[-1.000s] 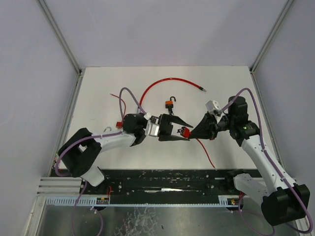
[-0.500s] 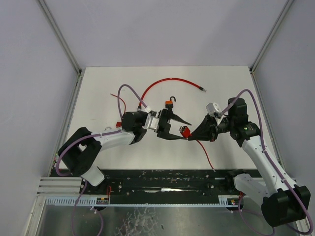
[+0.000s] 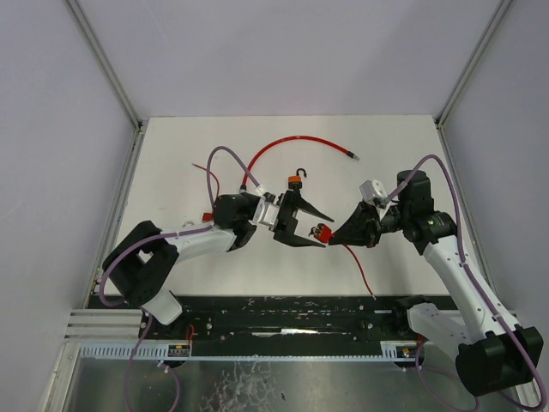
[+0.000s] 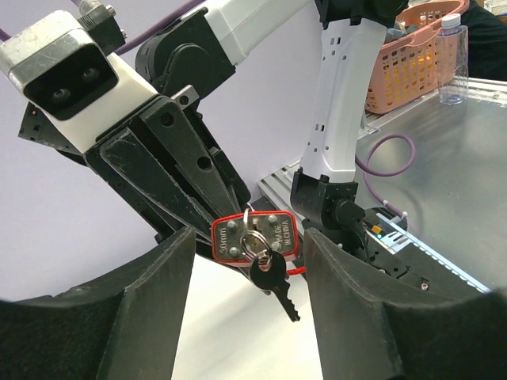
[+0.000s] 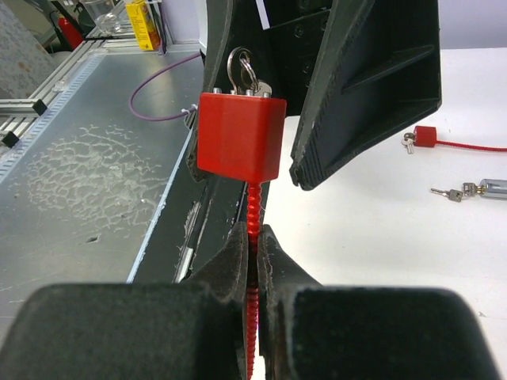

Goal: Lock with the key
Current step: Adjust the lock.

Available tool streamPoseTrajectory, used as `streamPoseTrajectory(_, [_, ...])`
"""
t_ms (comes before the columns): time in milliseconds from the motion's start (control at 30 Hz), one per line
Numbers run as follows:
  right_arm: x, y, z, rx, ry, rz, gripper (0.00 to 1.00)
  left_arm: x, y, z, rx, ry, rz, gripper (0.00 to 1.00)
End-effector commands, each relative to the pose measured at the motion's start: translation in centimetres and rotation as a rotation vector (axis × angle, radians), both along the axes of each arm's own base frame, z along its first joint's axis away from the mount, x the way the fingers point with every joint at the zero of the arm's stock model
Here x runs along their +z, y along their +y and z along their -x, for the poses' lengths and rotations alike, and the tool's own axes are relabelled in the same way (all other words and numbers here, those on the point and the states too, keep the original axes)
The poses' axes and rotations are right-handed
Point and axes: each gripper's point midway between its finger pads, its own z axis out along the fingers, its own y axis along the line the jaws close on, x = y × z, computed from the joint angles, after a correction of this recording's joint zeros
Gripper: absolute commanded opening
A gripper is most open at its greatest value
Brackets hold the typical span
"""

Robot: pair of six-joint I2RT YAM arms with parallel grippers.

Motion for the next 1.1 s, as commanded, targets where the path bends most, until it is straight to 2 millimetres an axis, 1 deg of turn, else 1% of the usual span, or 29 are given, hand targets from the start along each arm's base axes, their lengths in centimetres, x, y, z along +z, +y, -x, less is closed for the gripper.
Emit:
streamPoseTrajectory(0, [1.6, 0.1, 0.2, 0.014, -0.062, -0.016, 0.01, 1.5, 0.3, 0.1, -0.01, -0.066, 0.053, 0.56])
streamPoseTrajectory(267, [1.4, 0.1, 0.0, 0.006, -0.059, -0.009, 0.01, 1.8, 0.5, -0.1, -0.001, -0.046, 0.055, 0.54])
streamPoseTrajectory(500, [1.3, 0.1, -0.2, -0.008, -0.066, 0.001, 0.01, 1.5, 0.4, -0.1, -0.013, -0.034, 0.041, 0.48])
streamPoseTrajectory(667, [1.2, 0.1, -0.4, -0.018, -0.07, 0.009, 0.01, 1.5, 0.4, 0.0, -0.028, -0.029, 0.028, 0.37])
streamPoseTrajectory(733, [1.1, 0.1, -0.5, -0.027, -0.073, 0.016, 0.02, 1.5, 0.3, 0.1, -0.033, -0.023, 0.024, 0.23])
streamPoseTrajectory(800, [1.1, 0.1, -0.7, -0.035, -0.078, 0.021, 0.03, 1.3, 0.2, 0.0, -0.039, -0.014, 0.016, 0.14])
streamPoseTrajectory(867, [1.1, 0.1, -0.8, -0.043, -0.08, 0.027, 0.05, 1.3, 0.2, 0.0, -0.038, -0.002, 0.014, 0.04])
streamPoseTrajectory(900, [1.1, 0.0, -0.9, -0.05, -0.083, 0.031, 0.07, 1.3, 0.2, -0.1, -0.037, 0.005, 0.013, 0.01])
streamPoseTrajectory(933, [1.1, 0.0, -1.0, -0.056, -0.085, 0.035, 0.09, 1.3, 0.2, -0.2, -0.031, 0.013, 0.014, 0.0])
streamPoseTrajectory(1067, [0.9, -0.2, -1.6, -0.093, -0.11, 0.062, 0.29, 1.6, 0.2, -0.7, -0.001, 0.061, 0.03, 0.0])
